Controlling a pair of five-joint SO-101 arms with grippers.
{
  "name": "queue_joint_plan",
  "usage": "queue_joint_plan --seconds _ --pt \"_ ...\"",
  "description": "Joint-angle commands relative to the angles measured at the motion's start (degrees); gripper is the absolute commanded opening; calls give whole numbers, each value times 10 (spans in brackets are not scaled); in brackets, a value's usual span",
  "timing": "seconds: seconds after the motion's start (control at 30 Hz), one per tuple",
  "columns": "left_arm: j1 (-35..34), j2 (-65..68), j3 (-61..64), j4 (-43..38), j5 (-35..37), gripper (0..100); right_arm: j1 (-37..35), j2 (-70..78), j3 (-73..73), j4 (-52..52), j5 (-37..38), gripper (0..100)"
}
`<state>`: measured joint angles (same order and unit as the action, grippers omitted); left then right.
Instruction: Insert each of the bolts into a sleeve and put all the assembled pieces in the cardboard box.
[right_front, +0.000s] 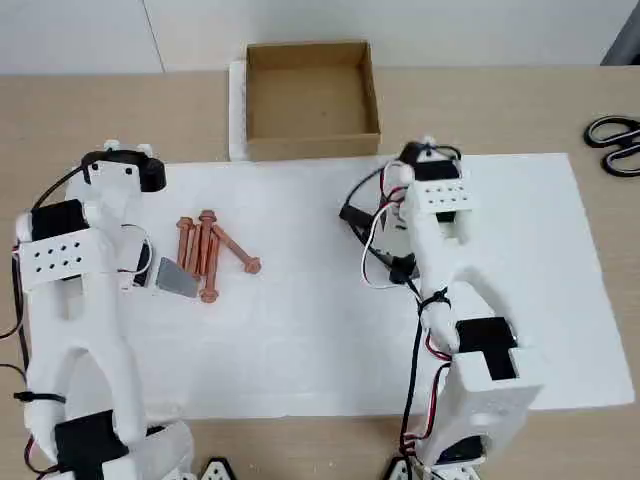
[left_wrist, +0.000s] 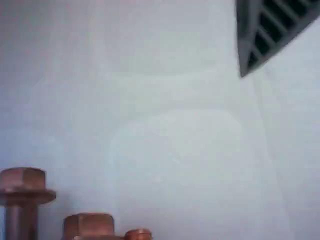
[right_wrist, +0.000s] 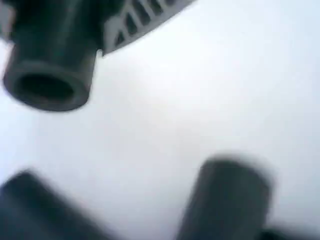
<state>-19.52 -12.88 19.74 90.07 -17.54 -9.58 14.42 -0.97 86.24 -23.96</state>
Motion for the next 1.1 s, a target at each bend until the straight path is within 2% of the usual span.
queue_joint_plan --seconds 0.0,0.1,0.27,0.33,0.4,0.6,0.77,1.0,1.07 --pt "1 0 -35 18 25 354 4 -11 -78 79 55 3" --pt "1 1 -64 37 46 354 4 -11 -105 115 110 3" --pt "2 11 -140 54 84 354 7 -11 -107 116 219 3" --pt "2 38 -171 55 98 354 5 -11 -108 115 278 3" --pt "2 84 -201 62 106 354 4 -7 -107 113 306 3" --pt "11 236 -350 94 113 354 7 14 -105 116 305 3" --pt "36 275 -428 97 112 341 7 45 -105 118 305 2" --pt "47 334 -430 79 113 137 6 45 -105 124 307 2" --pt "47 354 -431 70 113 124 5 45 -105 124 307 2"
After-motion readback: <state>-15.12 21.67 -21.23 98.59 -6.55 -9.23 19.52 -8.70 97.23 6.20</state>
